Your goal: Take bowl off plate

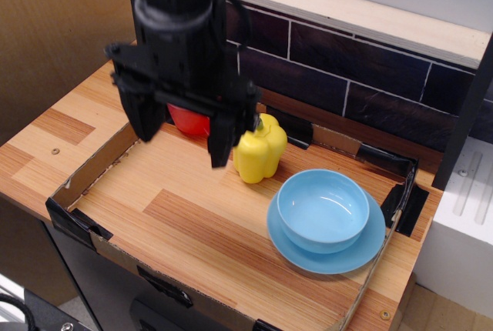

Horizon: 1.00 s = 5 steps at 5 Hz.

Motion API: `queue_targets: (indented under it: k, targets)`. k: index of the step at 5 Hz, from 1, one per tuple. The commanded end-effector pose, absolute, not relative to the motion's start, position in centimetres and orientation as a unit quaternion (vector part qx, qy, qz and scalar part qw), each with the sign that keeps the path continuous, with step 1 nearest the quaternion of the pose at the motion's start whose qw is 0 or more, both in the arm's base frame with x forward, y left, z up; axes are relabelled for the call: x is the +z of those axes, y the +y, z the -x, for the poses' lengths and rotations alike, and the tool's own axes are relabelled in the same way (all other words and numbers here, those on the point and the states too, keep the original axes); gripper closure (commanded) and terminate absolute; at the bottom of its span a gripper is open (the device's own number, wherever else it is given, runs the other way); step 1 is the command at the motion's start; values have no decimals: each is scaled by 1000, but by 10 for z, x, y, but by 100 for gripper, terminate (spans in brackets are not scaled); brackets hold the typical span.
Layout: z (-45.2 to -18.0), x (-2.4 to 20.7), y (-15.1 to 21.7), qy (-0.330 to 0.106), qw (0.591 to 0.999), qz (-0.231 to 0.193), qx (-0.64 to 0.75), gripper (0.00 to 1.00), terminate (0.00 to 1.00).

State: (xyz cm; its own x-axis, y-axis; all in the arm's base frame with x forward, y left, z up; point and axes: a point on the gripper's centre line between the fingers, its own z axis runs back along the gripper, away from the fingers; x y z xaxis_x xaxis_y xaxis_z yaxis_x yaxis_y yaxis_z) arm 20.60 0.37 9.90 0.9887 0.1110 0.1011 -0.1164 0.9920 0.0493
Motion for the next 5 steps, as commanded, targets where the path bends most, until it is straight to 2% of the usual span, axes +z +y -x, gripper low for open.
queue_targets:
  k: [1, 2, 5]
  targets:
    - [-191, 56, 3, -70, 997, -22, 10, 0, 0]
    - [-195, 48, 7, -70, 996, -47, 13, 0, 0]
    - [-195, 48, 7, -70, 996, -47, 13, 0, 0]
